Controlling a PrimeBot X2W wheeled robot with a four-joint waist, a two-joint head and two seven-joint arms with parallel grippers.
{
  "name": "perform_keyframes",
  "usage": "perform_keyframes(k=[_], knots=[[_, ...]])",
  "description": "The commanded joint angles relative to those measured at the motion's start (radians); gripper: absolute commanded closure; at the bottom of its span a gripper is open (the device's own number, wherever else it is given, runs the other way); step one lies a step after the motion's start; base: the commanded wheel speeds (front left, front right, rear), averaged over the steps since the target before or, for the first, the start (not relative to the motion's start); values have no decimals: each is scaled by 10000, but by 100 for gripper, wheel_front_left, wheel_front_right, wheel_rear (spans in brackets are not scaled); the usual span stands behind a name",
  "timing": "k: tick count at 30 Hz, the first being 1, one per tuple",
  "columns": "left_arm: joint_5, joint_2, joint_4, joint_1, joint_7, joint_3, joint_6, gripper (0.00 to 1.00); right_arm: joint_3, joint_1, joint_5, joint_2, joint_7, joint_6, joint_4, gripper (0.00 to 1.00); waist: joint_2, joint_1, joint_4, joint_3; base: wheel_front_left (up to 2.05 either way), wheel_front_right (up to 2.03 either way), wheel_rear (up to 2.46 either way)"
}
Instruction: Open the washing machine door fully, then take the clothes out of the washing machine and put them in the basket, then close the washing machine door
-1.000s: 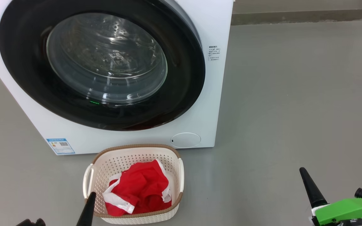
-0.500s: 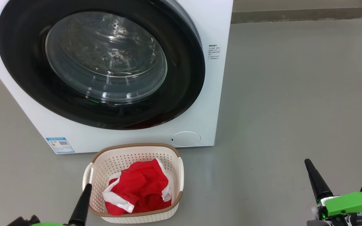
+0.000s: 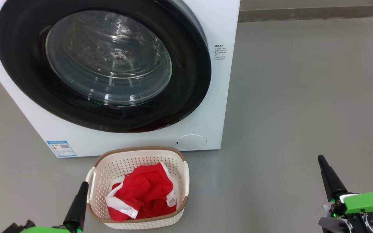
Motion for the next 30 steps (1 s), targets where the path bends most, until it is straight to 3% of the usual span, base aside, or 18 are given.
perform_keyframes(k=[1, 30], knots=[[-388, 97, -190, -516, 105, 429, -179, 100, 104, -537, 375, -155, 87, 4, -286, 100, 0, -1, -1, 8, 0, 0, 0], [-584, 48, -183, -563, 199, 546, -230, 100, 2, -598, 549, -106, 187, 4, -283, 100, 0, -1, -2, 17, 0, 0, 0]])
